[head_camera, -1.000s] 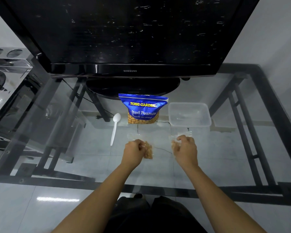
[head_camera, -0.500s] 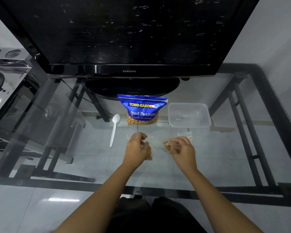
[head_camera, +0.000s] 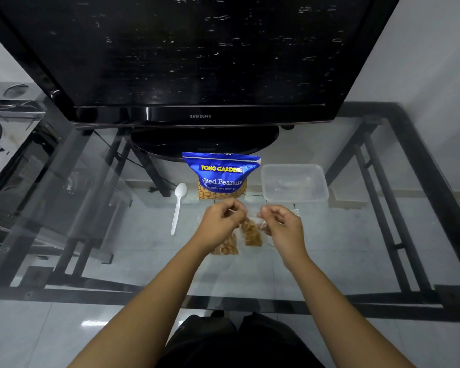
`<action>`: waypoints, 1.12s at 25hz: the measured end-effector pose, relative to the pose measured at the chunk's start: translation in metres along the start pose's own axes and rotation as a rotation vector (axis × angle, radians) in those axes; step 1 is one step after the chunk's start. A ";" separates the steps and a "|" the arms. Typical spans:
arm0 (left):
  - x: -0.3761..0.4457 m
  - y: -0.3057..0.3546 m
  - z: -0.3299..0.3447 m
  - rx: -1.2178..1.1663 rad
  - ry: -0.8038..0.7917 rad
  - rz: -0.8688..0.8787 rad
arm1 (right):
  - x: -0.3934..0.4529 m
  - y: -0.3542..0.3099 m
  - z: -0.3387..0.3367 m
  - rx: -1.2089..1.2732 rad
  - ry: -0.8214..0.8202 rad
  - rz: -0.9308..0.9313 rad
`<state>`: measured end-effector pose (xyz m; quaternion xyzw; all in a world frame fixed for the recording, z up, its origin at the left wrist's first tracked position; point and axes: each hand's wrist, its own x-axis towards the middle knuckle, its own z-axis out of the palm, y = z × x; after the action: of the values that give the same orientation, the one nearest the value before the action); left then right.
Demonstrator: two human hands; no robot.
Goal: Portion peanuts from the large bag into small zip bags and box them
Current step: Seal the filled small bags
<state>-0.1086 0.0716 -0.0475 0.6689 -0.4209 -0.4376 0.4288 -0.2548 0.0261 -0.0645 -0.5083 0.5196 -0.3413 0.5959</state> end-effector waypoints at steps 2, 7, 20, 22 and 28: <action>0.001 0.004 0.000 0.096 0.000 0.078 | 0.002 -0.002 0.002 -0.052 0.011 -0.039; 0.002 0.005 0.005 0.327 0.010 0.142 | 0.000 -0.006 0.006 -0.316 0.046 -0.155; -0.005 -0.004 0.000 0.122 0.029 -0.032 | 0.004 -0.005 -0.002 -0.152 0.041 -0.025; -0.014 -0.009 0.006 -0.102 -0.080 -0.135 | 0.008 -0.001 -0.003 0.024 -0.005 0.094; -0.009 -0.033 0.016 0.170 0.108 -0.266 | 0.021 0.032 -0.032 -0.607 0.199 -0.045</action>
<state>-0.1197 0.0859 -0.0800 0.7751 -0.3408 -0.4166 0.3309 -0.2846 0.0065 -0.0987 -0.6385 0.6421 -0.2316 0.3555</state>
